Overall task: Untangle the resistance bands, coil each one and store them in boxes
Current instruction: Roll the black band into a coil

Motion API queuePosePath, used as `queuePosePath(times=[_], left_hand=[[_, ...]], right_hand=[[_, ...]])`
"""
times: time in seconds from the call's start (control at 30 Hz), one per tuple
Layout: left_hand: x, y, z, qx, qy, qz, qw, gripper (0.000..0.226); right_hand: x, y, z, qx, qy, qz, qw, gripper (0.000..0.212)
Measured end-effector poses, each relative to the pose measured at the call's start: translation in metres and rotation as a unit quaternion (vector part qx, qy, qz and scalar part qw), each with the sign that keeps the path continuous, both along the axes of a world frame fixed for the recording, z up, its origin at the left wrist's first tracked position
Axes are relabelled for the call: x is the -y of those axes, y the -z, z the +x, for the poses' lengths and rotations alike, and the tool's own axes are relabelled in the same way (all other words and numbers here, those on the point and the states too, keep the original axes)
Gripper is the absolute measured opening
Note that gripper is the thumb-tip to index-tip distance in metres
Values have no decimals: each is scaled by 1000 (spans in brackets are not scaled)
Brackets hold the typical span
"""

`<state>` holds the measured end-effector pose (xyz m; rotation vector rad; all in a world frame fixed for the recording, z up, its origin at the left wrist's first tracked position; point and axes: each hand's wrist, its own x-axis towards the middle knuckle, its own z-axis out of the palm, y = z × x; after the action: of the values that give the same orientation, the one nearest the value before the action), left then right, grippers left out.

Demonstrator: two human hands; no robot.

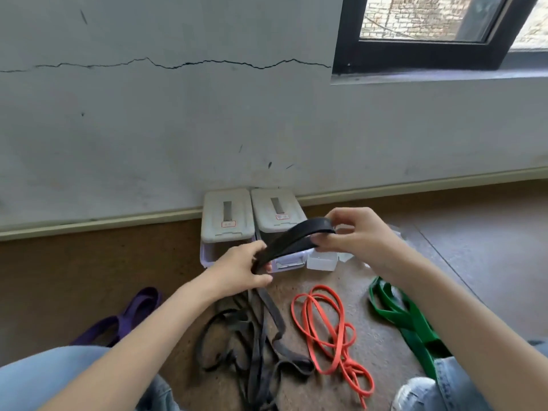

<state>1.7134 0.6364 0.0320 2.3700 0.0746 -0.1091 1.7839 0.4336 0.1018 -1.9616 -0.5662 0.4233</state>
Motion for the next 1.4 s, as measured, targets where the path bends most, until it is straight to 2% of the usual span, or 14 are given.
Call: queuePosePath(times=[0.13,0.3,0.47,0.57,0.63,0.7,0.77,0.83,0.9,1.0,1.1,1.2,1.3,1.4], left_hand=[[28,4,-2,52,58,-104,992,49],[40,5,-7,76,76,-149,983,23],[35,-5,-14,114,48,-182,976,27],[39,6,-17,161,-18,-169,972,24],[40,17,-22,95,18,-80,992,23],[37,18,-24,48,25,-50,997,25],[34,3,-19,70,-34,-100,992,25],[24,-23,-12,146,-132,-188,962,25],[10,-46,-8,198,-160,-196,947,26],[19,-57,-13,122,-54,-77,988,18],[42,-53,-18,85,26,-39,995,10],[34,-48,-13,115,12,-45,992,13],[29,-24,-11,130,-24,-1,991,20],[37,21,-16,43,21,32,998,26]], right_hand=[[-9,-1,-10,46,-53,-79,994,15],[-13,1,-21,101,-96,-84,987,14],[2,-11,-23,-62,-118,109,985,11],[5,-15,-21,-172,-72,304,934,9],[10,-18,-14,-188,-11,378,906,7],[17,-18,-6,-158,35,340,926,8],[24,-13,-1,-73,61,174,980,11],[29,-7,4,-20,71,18,997,30],[34,-10,4,10,72,-7,997,62],[28,-15,-6,104,-50,-15,993,86],[10,3,-23,122,-206,-137,961,66],[-1,14,-27,156,-202,-136,957,21],[-3,7,-24,129,-174,-86,972,13],[-1,-1,-26,64,-117,68,989,10]])
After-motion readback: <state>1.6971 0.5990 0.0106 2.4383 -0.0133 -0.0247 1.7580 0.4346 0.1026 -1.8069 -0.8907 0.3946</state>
